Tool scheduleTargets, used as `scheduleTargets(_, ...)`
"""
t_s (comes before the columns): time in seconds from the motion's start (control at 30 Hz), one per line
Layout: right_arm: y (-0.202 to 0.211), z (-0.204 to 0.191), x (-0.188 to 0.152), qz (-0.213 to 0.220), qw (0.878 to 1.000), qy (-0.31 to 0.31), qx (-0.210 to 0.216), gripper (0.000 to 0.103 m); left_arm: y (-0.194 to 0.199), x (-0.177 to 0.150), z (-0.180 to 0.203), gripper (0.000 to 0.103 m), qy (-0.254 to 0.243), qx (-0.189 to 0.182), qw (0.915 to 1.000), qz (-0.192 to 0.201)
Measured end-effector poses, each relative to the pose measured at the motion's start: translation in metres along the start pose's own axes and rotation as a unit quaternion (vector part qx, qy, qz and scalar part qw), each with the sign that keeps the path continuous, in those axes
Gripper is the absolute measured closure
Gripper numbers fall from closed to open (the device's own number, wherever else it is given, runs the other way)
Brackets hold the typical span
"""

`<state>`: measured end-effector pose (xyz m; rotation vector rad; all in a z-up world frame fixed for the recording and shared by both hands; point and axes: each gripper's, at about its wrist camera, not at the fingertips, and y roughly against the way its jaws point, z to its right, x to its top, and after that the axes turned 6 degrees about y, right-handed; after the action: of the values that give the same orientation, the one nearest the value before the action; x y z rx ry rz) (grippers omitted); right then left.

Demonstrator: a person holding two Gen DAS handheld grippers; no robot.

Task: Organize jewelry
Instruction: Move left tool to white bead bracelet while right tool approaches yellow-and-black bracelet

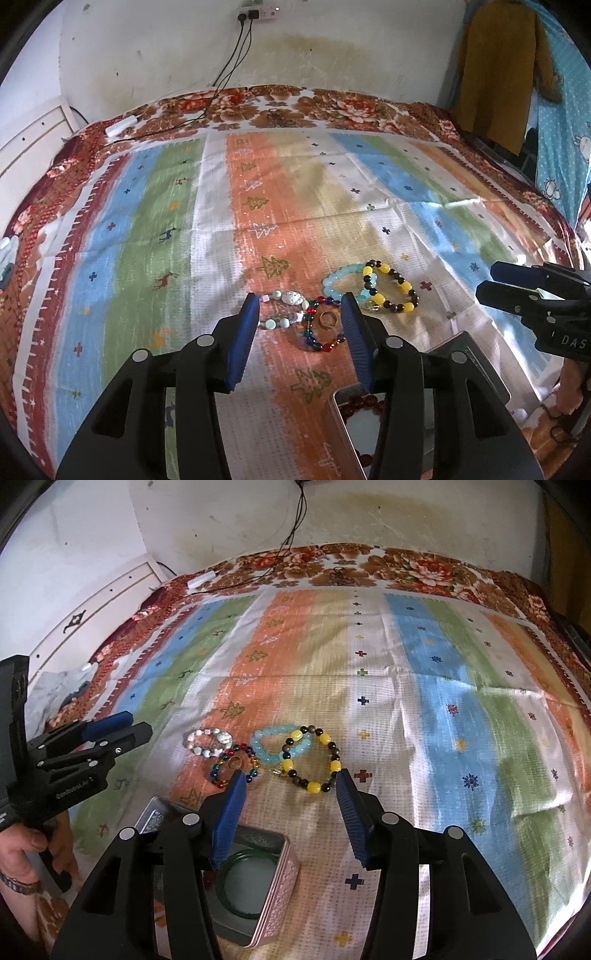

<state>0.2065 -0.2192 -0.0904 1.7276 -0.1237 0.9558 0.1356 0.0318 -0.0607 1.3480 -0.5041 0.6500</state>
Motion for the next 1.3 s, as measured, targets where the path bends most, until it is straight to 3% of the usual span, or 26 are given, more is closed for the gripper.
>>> scheduleTargets(0.33,-0.023,0.015,0.012,-0.021,1.0,-0.022,-0.003,0.052,-0.014,0.006,-0.007,0.055,0.011,-0.002,0.9998,-0.016)
scheduleTargets(1.3,-0.074,0.026,0.027,-0.074,0.997,-0.005,-0.02,0.052,-0.06,0.018,-0.029,0.051,0.032,0.022,0.9968,-0.07)
